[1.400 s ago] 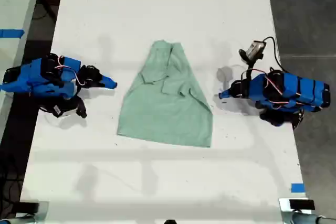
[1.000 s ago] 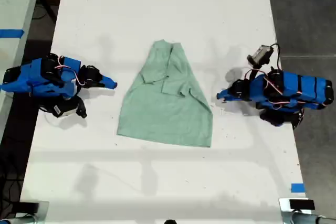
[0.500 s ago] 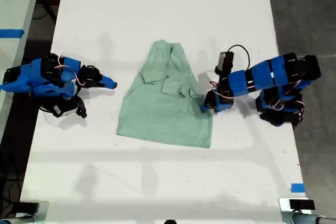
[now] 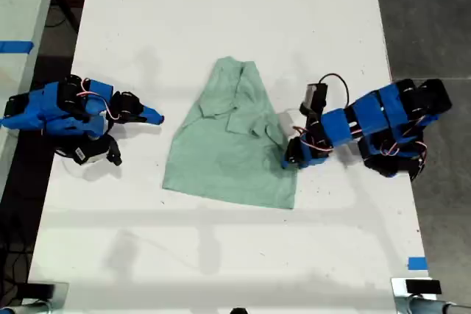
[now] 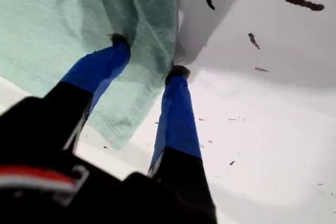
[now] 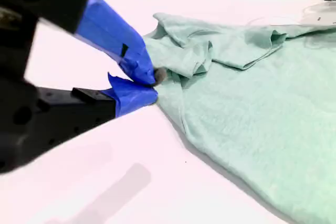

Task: Fold t shirt

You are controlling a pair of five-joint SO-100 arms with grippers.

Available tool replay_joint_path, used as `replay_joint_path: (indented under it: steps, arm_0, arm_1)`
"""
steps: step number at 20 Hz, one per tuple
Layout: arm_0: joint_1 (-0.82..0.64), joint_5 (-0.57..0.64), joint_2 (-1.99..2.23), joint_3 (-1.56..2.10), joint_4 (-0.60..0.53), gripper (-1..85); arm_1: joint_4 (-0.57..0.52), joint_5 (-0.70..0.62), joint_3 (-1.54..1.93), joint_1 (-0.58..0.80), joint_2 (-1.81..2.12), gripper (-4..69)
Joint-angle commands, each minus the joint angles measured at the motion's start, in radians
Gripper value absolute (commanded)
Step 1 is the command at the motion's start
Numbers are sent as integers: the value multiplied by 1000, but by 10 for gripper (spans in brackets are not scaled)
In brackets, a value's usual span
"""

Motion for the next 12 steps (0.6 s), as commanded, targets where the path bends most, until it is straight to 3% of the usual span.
replay_joint_path:
  steps: [1, 4, 7, 9, 10, 12]
  arm_0:
    - [6, -11, 6, 5, -3, -1]
    - [5, -9, 6, 5, -3, -1]
    - [5, -9, 6, 5, -3, -1]
    - [2, -8, 6, 5, -3, -1]
    - [3, -8, 6, 5, -5, -1]
    - [2, -9, 6, 5, -3, -1]
  arm_1:
    - [-156, -54, 121, 46, -14, -18]
    - [-178, -98, 216, 69, 72, -15]
    - [-58, -100, 187, 63, 281, -14]
    - [-28, -195, 60, 64, 345, -14]
    - [-54, -267, -12, 75, 344, -14]
    - [-213, -399, -86, 100, 318, -13]
